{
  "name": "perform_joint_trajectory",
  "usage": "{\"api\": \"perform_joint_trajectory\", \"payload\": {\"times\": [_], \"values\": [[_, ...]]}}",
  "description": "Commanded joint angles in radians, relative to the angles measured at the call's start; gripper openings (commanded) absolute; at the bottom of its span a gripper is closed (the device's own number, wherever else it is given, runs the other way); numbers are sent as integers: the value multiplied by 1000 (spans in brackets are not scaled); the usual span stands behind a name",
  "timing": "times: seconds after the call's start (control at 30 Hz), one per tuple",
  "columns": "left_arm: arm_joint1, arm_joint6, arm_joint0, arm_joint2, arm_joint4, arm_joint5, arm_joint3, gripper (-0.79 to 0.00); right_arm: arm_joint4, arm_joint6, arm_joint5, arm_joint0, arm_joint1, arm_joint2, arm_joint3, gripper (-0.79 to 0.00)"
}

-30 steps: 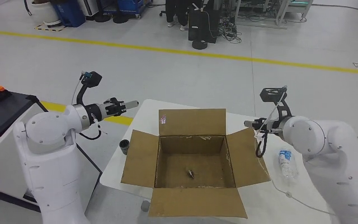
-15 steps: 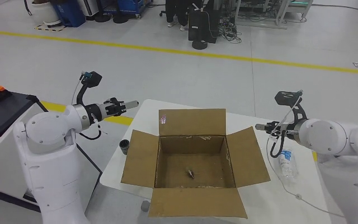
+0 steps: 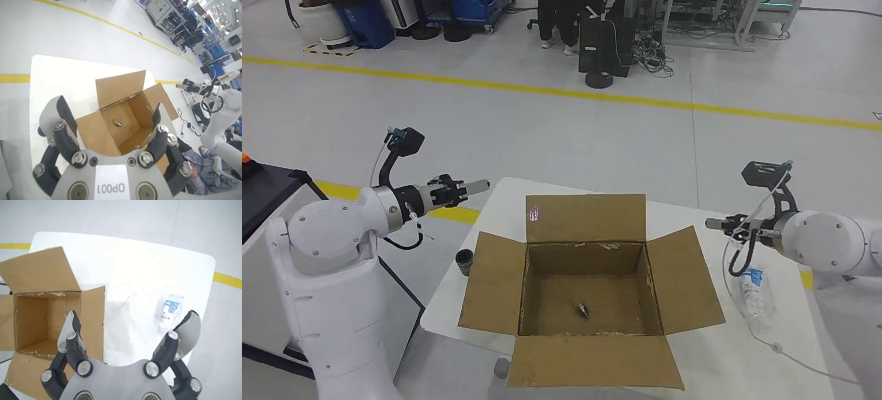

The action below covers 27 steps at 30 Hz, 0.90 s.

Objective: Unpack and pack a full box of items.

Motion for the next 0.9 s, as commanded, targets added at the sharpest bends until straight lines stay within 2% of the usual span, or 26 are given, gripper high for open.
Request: {"api": "perform_joint_trajectory", "payload": {"times": [0.0, 0.17, 0.47, 0.7, 0.87], "values": [[0, 0, 0, 0, 0, 0, 0, 0, 5, 10, 6, 6, 2, 24, 33, 0], [0, 0, 0, 0, 0, 0, 0, 0, -18, 38, -10, 26, 8, 31, 146, 0], [0, 0, 0, 0, 0, 0, 0, 0, -96, 59, -32, 126, -5, -76, 425, 0], [0, 0, 0, 0, 0, 0, 0, 0, -137, 47, -19, 190, -23, -131, 560, 0], [0, 0, 0, 0, 0, 0, 0, 0, -145, 40, -13, 203, -27, -130, 586, 0]]}}
